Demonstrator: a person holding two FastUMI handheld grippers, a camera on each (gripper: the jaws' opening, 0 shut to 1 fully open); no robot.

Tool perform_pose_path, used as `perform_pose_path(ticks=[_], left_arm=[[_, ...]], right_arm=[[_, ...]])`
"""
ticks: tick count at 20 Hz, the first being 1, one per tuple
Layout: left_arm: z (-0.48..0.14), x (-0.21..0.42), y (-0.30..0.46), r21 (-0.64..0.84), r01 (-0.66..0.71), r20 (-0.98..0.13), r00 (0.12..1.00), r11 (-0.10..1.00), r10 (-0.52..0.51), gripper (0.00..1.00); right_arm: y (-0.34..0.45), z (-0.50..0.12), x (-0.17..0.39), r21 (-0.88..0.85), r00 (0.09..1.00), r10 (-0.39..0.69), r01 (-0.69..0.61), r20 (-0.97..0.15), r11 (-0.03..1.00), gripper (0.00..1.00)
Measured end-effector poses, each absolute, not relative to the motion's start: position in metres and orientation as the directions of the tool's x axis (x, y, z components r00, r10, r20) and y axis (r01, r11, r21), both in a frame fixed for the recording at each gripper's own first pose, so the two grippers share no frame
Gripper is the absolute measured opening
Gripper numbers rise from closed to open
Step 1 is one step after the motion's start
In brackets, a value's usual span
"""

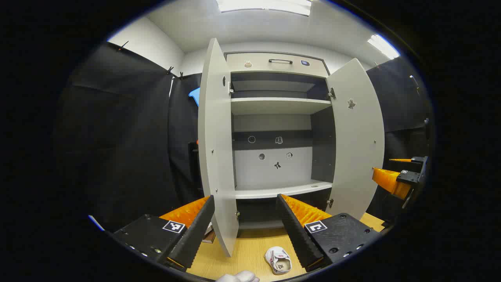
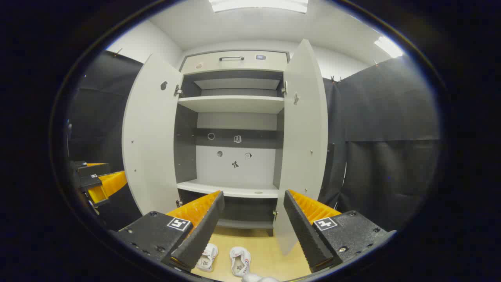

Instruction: Grab one shoe with the right hand and put it into the shoe cabinet, grab the other shoe with the left hand and put it into the shoe cabinet; then close the right door with the right hand and the left door with the left hand.

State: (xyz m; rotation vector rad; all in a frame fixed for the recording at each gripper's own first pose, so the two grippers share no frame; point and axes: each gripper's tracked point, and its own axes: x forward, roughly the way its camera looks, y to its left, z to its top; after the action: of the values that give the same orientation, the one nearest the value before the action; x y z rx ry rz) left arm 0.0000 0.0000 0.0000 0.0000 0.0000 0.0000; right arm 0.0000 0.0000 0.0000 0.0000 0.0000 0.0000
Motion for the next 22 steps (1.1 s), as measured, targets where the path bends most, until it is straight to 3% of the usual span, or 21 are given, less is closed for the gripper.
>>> perform_pose_path(ticks=[14, 17, 22], left_arm=[[-0.005, 0.001, 0.008, 0.005, -0.017, -0.004, 1.0, 1.0, 0.017, 0.96], [-0.008, 0.001, 0.01, 0.018, -0.023, -0.006, 1.0, 1.0, 0.023, 0.96], [-0.021, 0.0, 0.014, 0.034, -0.025, -0.034, 0.999, 0.999, 0.026, 0.96]], right_arm=[[-0.001, -0.009, -0.002, -0.012, 0.999, -0.01, 0.009, -0.036, 1.0, 0.99], [0.0, -0.04, -0.002, -0.029, 0.993, -0.003, 0.0, -0.116, 1.0, 0.99], [0.014, -0.117, -0.028, -0.012, 0.93, 0.041, -0.048, -0.366, 0.999, 0.99]])
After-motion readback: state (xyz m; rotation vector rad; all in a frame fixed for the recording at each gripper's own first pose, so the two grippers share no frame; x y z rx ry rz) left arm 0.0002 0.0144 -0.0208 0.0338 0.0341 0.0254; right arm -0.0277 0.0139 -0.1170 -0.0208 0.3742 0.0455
